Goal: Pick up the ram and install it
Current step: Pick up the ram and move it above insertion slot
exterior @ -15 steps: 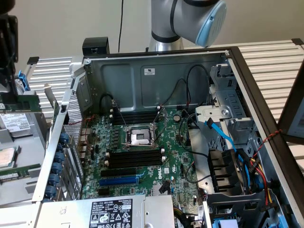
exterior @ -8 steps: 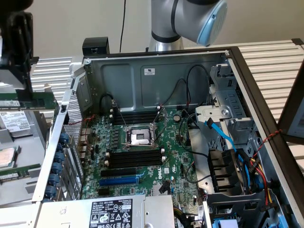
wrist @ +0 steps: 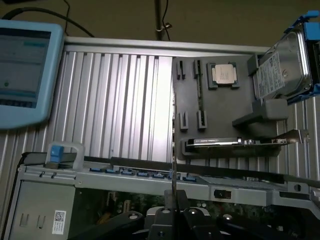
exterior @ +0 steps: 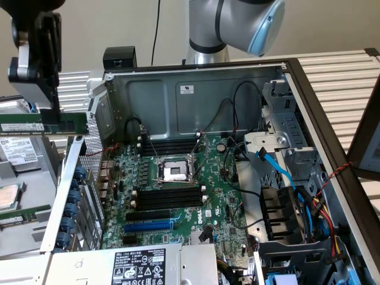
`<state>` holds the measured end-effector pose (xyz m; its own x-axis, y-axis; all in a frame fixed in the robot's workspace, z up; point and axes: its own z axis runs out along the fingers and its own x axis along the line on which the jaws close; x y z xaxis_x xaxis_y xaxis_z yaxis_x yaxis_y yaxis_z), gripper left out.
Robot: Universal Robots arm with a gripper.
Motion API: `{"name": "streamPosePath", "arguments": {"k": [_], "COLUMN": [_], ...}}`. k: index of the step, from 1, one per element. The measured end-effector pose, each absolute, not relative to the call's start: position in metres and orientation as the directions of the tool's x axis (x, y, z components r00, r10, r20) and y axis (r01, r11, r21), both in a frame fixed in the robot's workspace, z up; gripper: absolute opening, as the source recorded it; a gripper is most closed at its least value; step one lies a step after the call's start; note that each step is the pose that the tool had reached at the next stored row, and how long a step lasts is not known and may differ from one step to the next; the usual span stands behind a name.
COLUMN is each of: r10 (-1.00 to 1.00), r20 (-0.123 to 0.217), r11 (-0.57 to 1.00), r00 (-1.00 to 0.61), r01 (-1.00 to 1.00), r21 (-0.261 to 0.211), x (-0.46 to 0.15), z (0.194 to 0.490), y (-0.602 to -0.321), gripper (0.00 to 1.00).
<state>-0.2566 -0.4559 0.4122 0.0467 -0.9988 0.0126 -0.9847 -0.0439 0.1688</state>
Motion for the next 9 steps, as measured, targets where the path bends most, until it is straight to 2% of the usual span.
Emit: {"name": "streamPosePath", "arguments": {"k": [9], "r10": [-0.999], "r20": [0.013], "r11": [-0.044], "r00": [0.047], "r01": [-0.986], "r21": [0.164], "x": [-0.231], "z": [0.413], "y": [-0.457], "gripper": [0.12]}}
